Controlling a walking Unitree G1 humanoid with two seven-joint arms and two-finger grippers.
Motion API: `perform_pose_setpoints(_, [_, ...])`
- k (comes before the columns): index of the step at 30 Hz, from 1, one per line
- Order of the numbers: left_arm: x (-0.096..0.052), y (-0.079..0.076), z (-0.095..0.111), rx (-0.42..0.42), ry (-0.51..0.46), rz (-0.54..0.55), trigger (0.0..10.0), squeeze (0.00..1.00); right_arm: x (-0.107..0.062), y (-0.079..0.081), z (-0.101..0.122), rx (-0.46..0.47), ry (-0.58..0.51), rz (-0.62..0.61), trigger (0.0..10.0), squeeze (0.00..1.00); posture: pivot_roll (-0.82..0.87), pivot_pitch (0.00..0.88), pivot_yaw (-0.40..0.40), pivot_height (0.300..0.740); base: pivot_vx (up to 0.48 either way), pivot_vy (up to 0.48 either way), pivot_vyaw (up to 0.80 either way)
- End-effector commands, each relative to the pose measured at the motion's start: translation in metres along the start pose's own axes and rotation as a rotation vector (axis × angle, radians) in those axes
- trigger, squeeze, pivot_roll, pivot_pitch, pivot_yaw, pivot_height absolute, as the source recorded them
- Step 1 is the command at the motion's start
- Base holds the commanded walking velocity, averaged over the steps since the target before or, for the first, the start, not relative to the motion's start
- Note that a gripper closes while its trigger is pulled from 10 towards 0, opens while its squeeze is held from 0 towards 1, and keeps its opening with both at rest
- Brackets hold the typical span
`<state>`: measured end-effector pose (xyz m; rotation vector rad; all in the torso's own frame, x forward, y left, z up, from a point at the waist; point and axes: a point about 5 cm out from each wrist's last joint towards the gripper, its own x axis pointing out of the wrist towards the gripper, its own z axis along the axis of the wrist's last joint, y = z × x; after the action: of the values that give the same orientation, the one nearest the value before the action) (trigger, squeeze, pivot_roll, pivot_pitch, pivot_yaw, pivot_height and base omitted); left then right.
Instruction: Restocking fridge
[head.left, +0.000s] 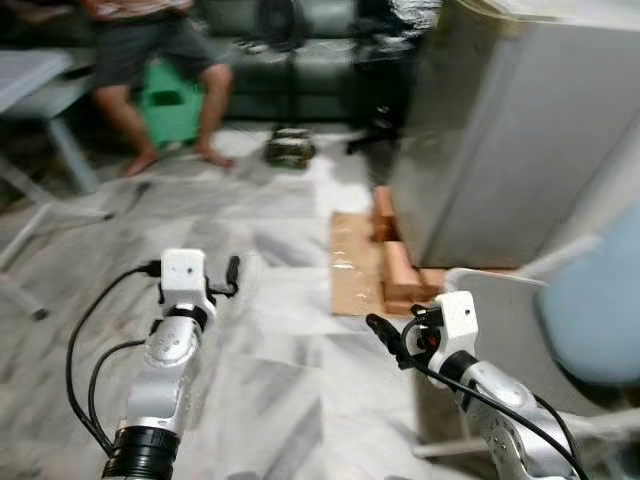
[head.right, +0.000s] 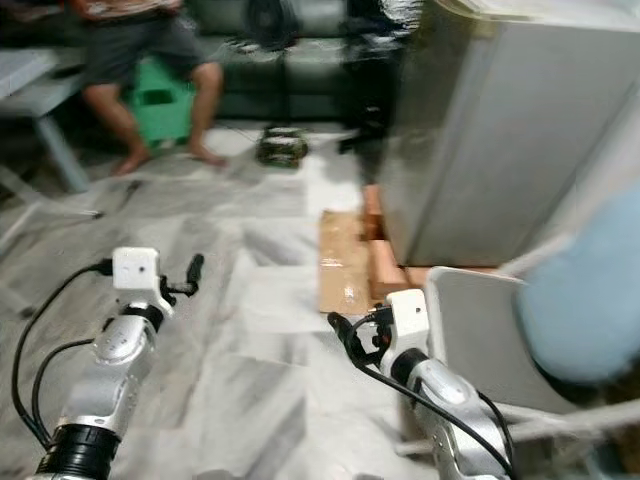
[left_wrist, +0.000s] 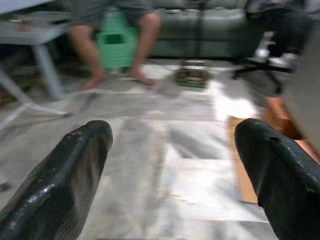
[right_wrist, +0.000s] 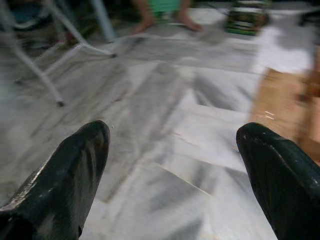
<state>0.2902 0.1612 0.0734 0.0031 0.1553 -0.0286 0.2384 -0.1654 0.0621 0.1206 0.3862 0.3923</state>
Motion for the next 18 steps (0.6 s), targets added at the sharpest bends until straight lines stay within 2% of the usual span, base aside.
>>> perform_pose_setpoints(1, [0.001,-0.0078,0.0055,0.004,-0.033,-0.027,10.0,0.0,-0.0033,-0.0047,-0.0042,0.011,0.016,-0.022,10.0,0.0,-0.05,0.0,0.005,0.74,0.0,0.0,0.0])
perform_pose_setpoints(9, [-0.0004,-0.0098,0.007,-0.04,-0.042,-0.077,10.0,0.0,-0.0035,-0.005,-0.0043,0.013,0.014,-0.024,10.0,0.0,-0.05,0.0,0.005,0.74,0.0,0.0,0.0])
perform_pose_setpoints(18, [-0.001,-0.0101,0.007,-0.04,-0.045,-0.086,10.0,0.0,-0.0037,-0.0053,-0.0045,0.021,0.014,-0.027,10.0,0.0,-0.05,0.0,0.006,0.74,0.46,0.0,0.0])
